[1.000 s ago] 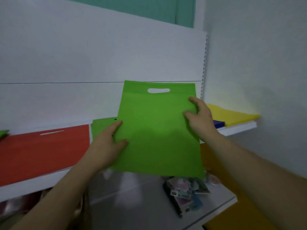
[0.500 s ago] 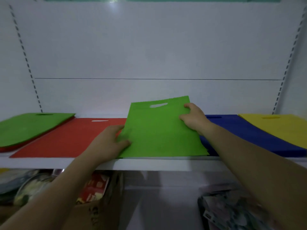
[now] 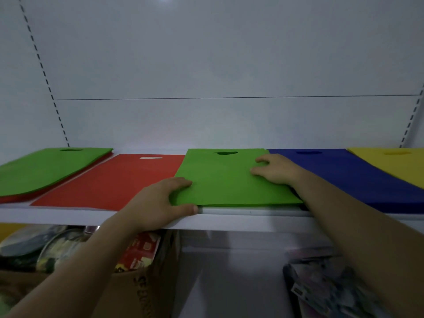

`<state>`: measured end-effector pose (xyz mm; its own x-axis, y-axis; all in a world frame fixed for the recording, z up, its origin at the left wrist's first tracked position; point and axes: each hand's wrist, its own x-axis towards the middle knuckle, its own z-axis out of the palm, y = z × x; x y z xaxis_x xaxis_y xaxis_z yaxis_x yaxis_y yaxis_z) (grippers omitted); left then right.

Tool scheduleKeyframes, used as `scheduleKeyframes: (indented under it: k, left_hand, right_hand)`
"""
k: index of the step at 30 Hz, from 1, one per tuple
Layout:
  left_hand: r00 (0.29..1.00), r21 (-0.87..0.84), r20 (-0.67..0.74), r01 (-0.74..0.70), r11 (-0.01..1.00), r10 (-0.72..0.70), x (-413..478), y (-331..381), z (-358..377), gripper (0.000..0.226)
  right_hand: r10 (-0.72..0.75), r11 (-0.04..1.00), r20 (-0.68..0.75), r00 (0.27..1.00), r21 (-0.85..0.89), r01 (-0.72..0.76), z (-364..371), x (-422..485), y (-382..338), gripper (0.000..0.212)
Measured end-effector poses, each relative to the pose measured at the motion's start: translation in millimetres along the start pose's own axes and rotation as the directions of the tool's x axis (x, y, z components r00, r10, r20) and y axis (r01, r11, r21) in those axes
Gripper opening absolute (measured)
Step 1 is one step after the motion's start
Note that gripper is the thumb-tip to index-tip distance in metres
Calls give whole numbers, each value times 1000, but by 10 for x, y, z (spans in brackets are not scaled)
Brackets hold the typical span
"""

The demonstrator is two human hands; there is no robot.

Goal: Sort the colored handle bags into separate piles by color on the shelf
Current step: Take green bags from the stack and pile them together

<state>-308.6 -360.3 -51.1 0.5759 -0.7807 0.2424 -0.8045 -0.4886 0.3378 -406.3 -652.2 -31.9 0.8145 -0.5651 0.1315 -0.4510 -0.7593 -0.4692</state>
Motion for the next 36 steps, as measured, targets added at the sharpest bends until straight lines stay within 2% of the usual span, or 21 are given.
scheduleKeyframes:
  k: [5, 9, 14, 18, 22, 26, 27, 29, 32, 36]
  left_hand:
    - [999, 83, 32, -23, 996, 21, 47, -13, 33, 111]
    - [997, 88, 73, -34, 996, 28, 27, -7, 21, 125]
    - [989, 40, 146, 19, 999, -25, 92, 55, -9, 97]
    - [984, 67, 174, 35, 997, -46, 153, 94, -1, 83]
    - [980, 100, 188, 47, 994, -66, 141, 128, -33, 99]
    - [980, 135, 189, 42, 990, -67, 112, 128, -69, 131]
    - [980, 141, 184, 44, 989, -69, 113, 120, -64, 133]
    - [981, 145, 181, 50, 988, -76, 107, 128, -57, 128]
    - [979, 148, 186, 55, 988, -82, 95, 151, -69, 134]
    - [982, 97, 159, 83, 992, -98, 70, 238, -125, 113]
  right_hand:
    - [11, 999, 82, 997, -50, -7, -4, 14, 7, 59]
    - [3, 995, 131, 991, -104, 11, 11, 12, -20, 57]
    - [39, 962, 307, 951, -267, 47, -83, 6, -108, 62]
    - [67, 927, 369, 927, -367, 79, -151, -27, -197, 61]
    - [86, 913, 407, 909, -398, 92, -156, -30, -240, 62]
    - [66, 914, 406, 911, -390, 107, -193, -17, -232, 68]
    - [60, 911, 403, 913, -395, 114, -202, -11, -223, 70]
    - [50, 901, 407, 912, -413, 134, -213, -1, -201, 70]
    - [40, 882, 429, 903, -439, 170, -211, 1, -187, 67]
    - [-9, 887, 386, 923, -424, 186, -232, 53, -202, 68]
